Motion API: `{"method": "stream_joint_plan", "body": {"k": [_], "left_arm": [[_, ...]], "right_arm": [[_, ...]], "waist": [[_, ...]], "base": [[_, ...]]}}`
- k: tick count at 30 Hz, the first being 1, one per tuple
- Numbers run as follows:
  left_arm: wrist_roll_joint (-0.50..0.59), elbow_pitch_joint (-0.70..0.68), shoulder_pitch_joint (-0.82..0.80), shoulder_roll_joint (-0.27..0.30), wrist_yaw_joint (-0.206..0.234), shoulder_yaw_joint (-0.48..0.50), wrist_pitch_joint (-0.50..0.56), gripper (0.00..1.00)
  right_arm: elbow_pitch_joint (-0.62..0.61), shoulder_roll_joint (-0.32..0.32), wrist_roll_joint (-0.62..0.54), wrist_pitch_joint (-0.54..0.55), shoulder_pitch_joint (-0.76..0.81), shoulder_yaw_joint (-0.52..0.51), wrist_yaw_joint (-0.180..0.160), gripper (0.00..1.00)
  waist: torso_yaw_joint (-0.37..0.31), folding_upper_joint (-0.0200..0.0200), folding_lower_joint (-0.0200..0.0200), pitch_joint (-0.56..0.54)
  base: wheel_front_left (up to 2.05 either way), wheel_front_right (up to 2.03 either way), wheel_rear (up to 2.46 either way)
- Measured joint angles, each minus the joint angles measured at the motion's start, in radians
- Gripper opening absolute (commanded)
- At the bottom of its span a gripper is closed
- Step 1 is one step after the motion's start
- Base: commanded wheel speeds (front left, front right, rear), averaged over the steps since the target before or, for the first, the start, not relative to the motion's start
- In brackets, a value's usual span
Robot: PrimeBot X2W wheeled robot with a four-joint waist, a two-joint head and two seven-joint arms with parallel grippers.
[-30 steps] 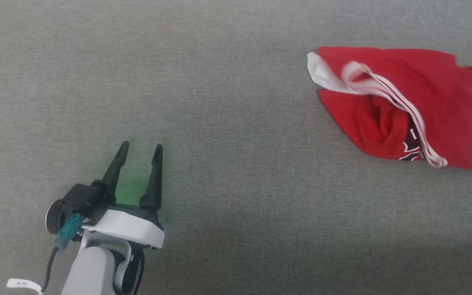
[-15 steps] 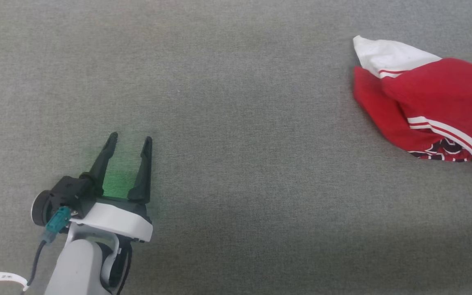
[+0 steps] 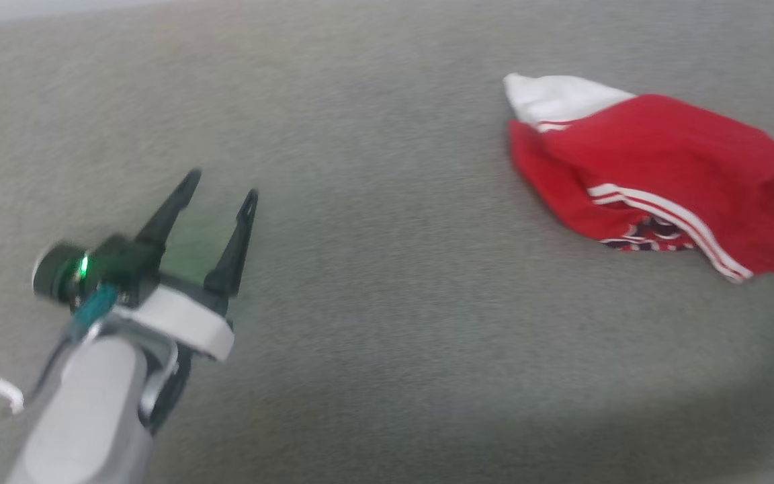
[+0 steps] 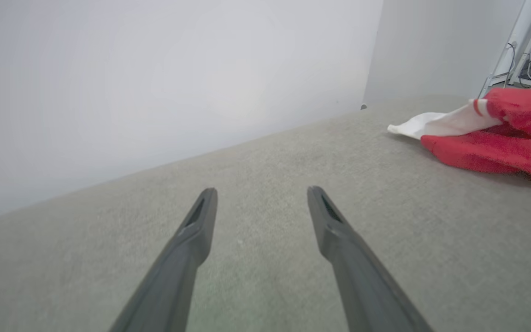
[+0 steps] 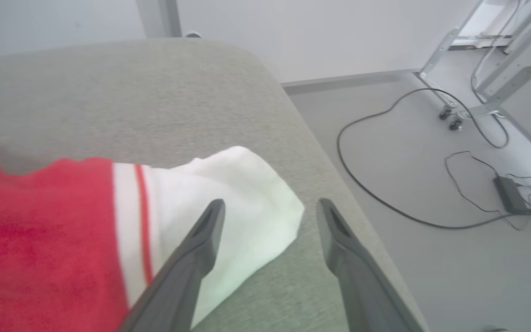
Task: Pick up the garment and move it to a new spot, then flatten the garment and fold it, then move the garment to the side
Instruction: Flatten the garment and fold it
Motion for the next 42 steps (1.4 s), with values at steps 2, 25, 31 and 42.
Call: {"method": "stream_joint_plan", "body": {"k": [2,25,31,42], "left_arm": [[-0.024,0.013,-0.054,0.043,0.0,-0.059,0.001,1.0],[-0.743,0.622,-0.955,0.113,0.011,-0.641,0.872,1.0],[-0.768,0.754,-1.032,0.003,0.008,-0.681,1.054,1.0],[-0.711,0.864,-1.099,-0.059,0.0,-0.778,1.086,1.0]], "right_arm": [[-0.059,0.044,0.033,-0.033,0.032,0.029,0.0,1.0],[-0.71,0.343,0.128,-0.113,0.298,0.314,0.0,1.0],[-0.743,0.373,0.112,-0.118,0.35,0.289,0.0,1.0],[-0.821,0.41,0.07,-0.103,0.388,0.26,0.0,1.0]], "waist": [[-0.028,0.0,0.0,-0.01],[-0.455,0.0,0.0,0.073],[-0.499,0.0,0.0,0.131],[-0.507,0.0,0.0,0.178]], "base": [[0.0,0.0,0.0],[0.0,0.0,0.0],[0.0,0.0,0.0],[0.0,0.0,0.0]]}}
